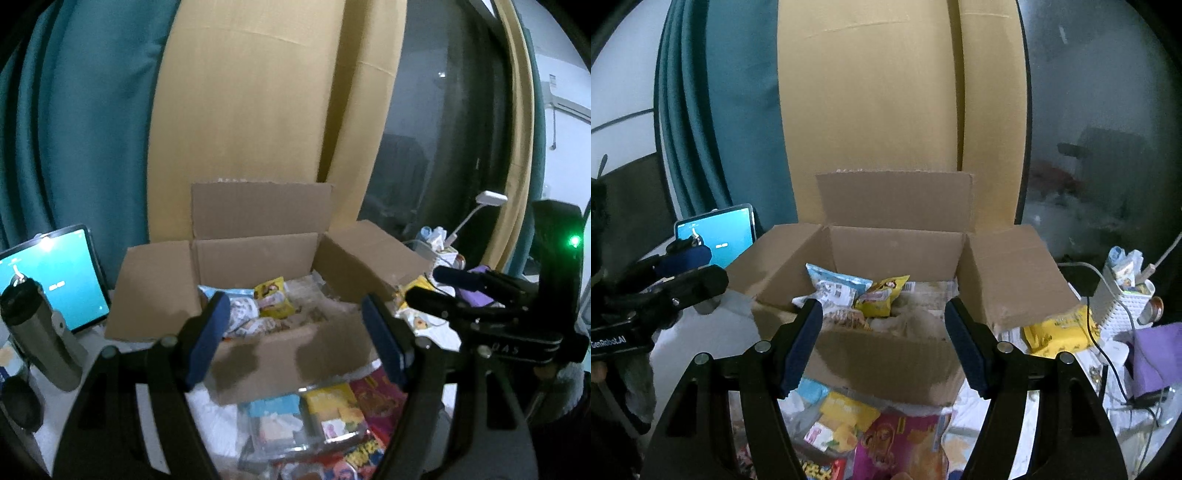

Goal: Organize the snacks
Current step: 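Withdraw both tools from the box back to the snack pile, then grasp the pink-and-orange chip bag with the right tool while the left tool grasps a clear packet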

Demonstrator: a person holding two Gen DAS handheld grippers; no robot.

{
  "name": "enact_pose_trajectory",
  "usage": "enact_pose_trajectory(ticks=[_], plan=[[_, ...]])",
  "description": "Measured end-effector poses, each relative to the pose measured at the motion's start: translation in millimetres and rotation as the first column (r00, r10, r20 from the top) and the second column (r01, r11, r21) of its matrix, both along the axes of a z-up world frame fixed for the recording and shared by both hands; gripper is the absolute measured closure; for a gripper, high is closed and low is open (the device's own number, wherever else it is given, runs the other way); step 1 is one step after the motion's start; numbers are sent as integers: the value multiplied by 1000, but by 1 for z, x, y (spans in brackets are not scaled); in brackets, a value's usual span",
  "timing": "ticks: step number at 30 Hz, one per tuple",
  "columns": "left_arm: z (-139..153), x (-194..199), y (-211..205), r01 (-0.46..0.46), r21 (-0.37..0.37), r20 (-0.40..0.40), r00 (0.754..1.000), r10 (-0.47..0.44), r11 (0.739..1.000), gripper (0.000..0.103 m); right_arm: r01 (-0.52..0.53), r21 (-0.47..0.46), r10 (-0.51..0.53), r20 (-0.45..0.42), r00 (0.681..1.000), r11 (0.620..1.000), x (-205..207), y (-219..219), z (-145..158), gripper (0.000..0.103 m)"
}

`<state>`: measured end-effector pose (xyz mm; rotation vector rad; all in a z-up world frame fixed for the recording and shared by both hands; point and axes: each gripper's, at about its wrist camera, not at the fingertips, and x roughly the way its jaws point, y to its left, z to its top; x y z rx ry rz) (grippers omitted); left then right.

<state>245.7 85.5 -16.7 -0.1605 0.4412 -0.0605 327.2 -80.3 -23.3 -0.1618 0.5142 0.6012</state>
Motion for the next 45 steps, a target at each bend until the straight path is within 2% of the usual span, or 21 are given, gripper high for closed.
enact_pose_trajectory(ticks=[8, 13, 18, 25, 35, 37, 38, 40, 42, 45], plan=[[-15, -21, -12, 9, -17, -34, 999, -10, 1000, 28, 14, -12, -14, -18, 1000, 1000, -25, -17, -13, 31], [-37, -28, -20, -2, -40, -79, 997, -1, 999, 28, 26, -20, -27, -44, 999, 999, -30, -30, -26, 31], [-62, -31, -26, -34, -65, -151, 988, 24, 997, 28, 25, -31, -28, -94, 995, 999, -28, -42, -51, 31], [-89, -30, -28, -83, -74, -210, 975, 66, 994, 28, 26, -44, -34, -181, 983, 999, -11, -49, -92, 31], [-109, -33, -21, -136, -76, -257, 960, 113, 988, 28, -12, -98, -22, -340, 940, 995, 20, -38, -156, 31], [-110, -34, -18, -144, -78, -258, 959, 120, 986, 28, -21, -115, -18, -330, 944, 993, 20, -33, -161, 31], [-110, -36, -17, -146, -80, -257, 959, 122, 986, 28, -25, -120, -15, -322, 947, 992, 18, -31, -161, 33], [-110, -40, -14, -151, -82, -257, 958, 125, 985, 28, -38, -117, -1, -321, 947, 992, 17, -29, -160, 56], [-111, -43, -10, -153, -80, -258, 958, 128, 985, 28, -45, -111, 9, -301, 953, 993, 14, -29, -155, 68], [-113, -50, -5, -159, -76, -265, 955, 134, 984, 27, -35, -110, 4, -271, 963, 993, 7, -31, -145, 72]])
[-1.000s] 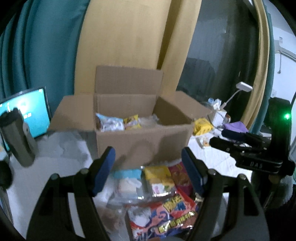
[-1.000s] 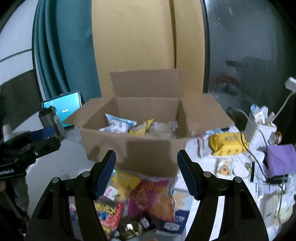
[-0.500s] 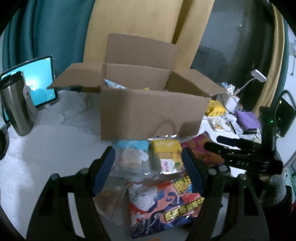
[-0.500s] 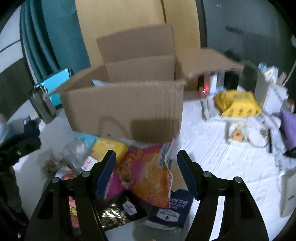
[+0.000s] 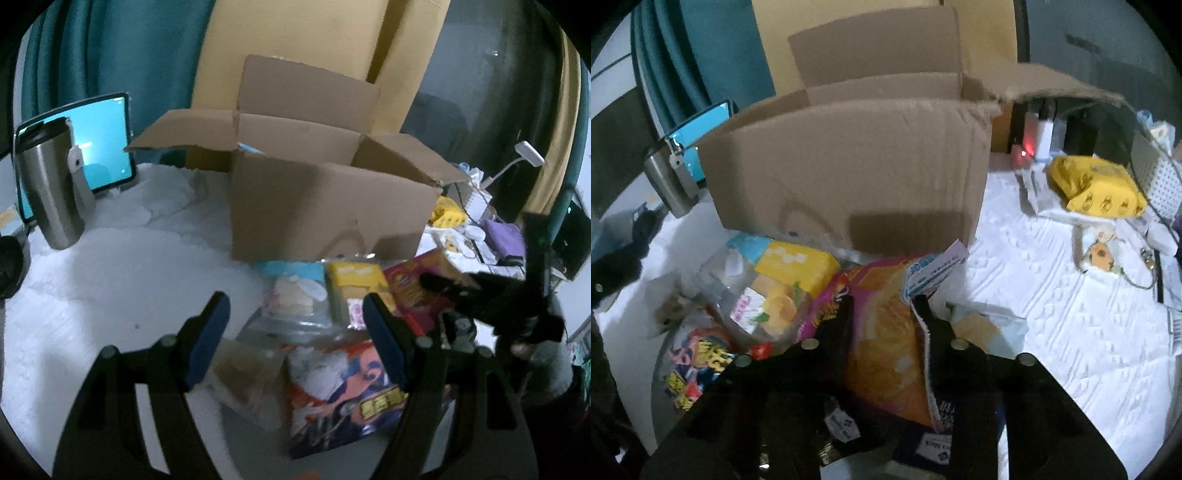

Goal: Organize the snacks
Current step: 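Grasp the pink-and-orange chip bag with the right tool while the left tool grasps a clear packet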

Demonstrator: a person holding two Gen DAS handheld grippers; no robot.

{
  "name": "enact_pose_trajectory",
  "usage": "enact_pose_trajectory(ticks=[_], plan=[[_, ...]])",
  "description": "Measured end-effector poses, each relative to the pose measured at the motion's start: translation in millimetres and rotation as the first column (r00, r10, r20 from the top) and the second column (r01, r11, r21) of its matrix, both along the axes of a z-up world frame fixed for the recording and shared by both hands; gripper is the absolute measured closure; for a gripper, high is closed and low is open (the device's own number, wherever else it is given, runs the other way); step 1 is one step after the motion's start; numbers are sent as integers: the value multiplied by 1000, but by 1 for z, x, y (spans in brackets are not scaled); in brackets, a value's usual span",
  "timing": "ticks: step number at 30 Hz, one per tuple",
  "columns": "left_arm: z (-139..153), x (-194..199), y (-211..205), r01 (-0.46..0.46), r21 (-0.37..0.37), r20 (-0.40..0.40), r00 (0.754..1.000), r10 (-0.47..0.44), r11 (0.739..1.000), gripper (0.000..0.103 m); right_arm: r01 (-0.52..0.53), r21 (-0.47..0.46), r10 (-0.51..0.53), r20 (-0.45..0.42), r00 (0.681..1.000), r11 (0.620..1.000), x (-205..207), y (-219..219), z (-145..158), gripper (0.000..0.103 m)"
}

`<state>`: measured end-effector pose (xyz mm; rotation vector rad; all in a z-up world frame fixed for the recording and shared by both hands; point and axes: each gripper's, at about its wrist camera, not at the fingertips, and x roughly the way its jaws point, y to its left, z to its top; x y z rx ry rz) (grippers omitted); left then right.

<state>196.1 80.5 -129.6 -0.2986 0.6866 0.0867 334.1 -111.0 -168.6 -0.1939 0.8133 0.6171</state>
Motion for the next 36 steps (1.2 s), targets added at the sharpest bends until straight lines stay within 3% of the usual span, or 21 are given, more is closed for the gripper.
enact_pose_trajectory(ticks=[6, 9, 10, 14, 22, 27, 29, 31, 36], plan=[[-10, -14, 20, -25, -6, -22, 999, 25, 1000, 27, 19, 24, -20, 72, 997, 1000, -20, -5, 29, 72], [-20, -17, 29, -39, -19, -39, 999, 38, 999, 7, 21, 39, -25, 101, 995, 999, -30, -5, 43, 72], [-23, -18, 31, -40, -22, -46, 998, 39, 999, 6, 20, 42, -25, 107, 994, 999, -32, -4, 46, 72], [-38, -18, 40, -37, -41, -76, 997, 34, 998, 6, 6, 42, -11, 120, 993, 999, -43, 4, 55, 72], [-64, -4, 32, 53, -53, -158, 986, -61, 997, 6, -2, 24, 0, 95, 995, 1000, -45, 18, 44, 72], [-68, 1, 35, 67, -68, -161, 984, -77, 995, 7, -4, 22, 2, 84, 996, 1000, -44, 21, 41, 72], [-67, 0, 36, 73, -77, -149, 985, -84, 994, 12, -2, 23, 0, 85, 996, 1000, -44, 21, 41, 72], [-66, -2, 37, 71, -71, -151, 985, -81, 995, 35, 1, 26, -3, 85, 996, 1000, -44, 21, 41, 72], [-63, -6, 37, 80, -57, -140, 986, -87, 995, 45, 2, 31, -4, 89, 996, 1000, -47, 19, 46, 72]])
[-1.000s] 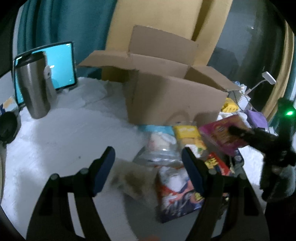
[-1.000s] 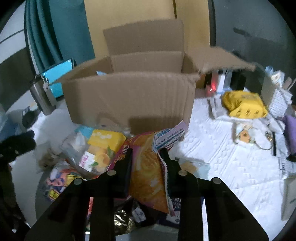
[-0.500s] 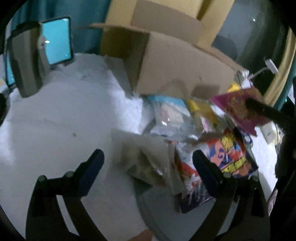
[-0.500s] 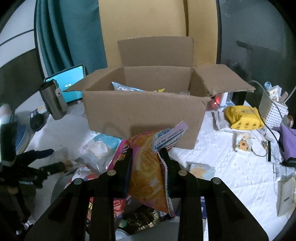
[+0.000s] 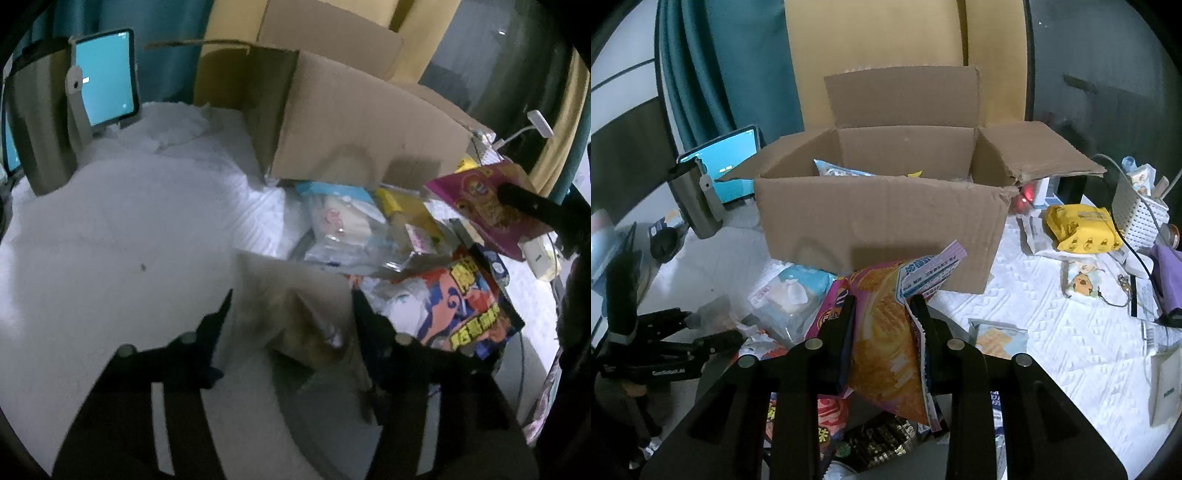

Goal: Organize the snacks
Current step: 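Grasp the pink-and-orange chip bag with the right tool while the left tool grasps a clear packet, then carry both packets into the cardboard box and open both tools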

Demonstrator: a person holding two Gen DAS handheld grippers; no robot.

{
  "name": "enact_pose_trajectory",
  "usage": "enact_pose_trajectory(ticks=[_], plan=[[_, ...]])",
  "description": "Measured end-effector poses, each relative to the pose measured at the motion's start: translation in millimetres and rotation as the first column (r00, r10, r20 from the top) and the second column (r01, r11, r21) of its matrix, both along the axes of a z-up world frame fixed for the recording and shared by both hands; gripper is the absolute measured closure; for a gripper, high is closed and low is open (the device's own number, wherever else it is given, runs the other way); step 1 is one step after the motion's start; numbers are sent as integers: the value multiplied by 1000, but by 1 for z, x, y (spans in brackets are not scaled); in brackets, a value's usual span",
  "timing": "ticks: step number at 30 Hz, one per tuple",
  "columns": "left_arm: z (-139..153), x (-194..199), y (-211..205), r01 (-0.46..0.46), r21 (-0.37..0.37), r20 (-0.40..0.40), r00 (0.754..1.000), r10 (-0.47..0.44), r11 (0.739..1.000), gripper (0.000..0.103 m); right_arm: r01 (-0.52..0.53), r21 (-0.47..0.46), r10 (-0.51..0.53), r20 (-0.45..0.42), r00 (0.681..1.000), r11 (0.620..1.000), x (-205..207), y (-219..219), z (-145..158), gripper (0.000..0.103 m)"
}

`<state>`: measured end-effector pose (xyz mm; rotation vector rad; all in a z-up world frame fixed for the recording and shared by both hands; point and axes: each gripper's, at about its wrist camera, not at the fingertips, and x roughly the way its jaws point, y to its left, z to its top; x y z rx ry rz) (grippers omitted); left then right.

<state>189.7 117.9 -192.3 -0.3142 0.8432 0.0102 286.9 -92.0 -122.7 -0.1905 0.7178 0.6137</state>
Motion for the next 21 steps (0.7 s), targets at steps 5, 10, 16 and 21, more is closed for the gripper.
enact_pose_trajectory(ticks=[5, 10, 16, 21], plan=[[15, -11, -5, 20, 8, 32, 999, -20, 1000, 46, -7, 15, 7, 15, 1000, 1000, -8, -3, 10, 72], [40, -20, -12, 25, 25, 84, 996, -27, 999, 46, -16, 31, 15, 31, 999, 999, -16, -7, 20, 72], [72, -26, -22, 50, 44, 155, 986, -57, 998, 46, -22, 68, 18, 55, 998, 997, -28, -14, 35, 72], [96, -26, -32, 74, 62, 206, 975, -85, 995, 46, -26, 87, 20, 79, 997, 996, -35, -19, 47, 72]])
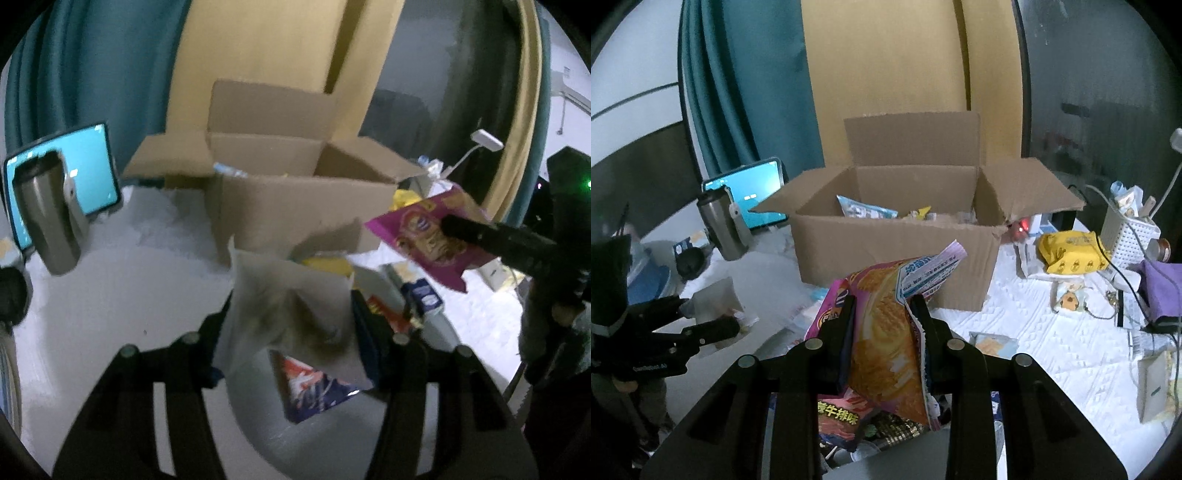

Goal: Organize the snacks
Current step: 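Carry both packets into the cardboard box and open both tools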

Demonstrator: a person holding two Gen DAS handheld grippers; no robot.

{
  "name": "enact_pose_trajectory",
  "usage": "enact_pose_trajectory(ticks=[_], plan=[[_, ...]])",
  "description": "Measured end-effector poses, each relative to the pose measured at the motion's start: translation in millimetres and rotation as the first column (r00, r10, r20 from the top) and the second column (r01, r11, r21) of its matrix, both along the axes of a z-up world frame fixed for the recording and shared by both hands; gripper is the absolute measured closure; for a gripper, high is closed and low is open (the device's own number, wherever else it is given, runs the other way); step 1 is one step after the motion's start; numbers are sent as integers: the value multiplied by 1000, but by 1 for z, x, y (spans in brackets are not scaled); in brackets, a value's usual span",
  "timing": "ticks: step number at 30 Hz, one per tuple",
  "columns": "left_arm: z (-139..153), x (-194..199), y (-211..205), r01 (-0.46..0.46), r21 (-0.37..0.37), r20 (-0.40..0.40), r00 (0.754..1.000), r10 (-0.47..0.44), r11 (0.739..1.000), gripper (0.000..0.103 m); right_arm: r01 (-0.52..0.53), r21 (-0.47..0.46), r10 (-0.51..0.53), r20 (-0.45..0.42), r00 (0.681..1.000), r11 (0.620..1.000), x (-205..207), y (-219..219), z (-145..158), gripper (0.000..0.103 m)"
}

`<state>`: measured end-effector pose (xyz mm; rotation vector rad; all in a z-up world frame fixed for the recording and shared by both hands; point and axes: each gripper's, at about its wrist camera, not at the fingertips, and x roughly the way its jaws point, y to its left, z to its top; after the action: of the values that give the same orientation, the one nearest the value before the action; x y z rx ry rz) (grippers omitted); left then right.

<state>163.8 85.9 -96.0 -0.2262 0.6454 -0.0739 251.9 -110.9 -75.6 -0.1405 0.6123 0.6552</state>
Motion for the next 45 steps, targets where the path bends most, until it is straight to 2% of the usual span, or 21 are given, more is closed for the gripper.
enact_pose_trajectory(ticks=[10, 23, 34, 45], plan=[[44, 16, -12, 52, 17, 89, 995, -53, 999, 45, 2, 34, -3, 52, 999, 999, -1, -7, 26, 72], [89, 59, -19, 100, 17, 181, 978, -101, 995, 45, -14, 51, 9, 106, 994, 999, 28, 3, 50, 72], [100, 104, -9, 98, 29, 212, 972, -102, 995, 45, -10, 54, 3, 130, 992, 999, 72, 11, 60, 72], [86, 159, 8, 74, 39, 197, 977, -80, 996, 45, 9, 57, -15, 112, 994, 998, 120, 26, 53, 72]])
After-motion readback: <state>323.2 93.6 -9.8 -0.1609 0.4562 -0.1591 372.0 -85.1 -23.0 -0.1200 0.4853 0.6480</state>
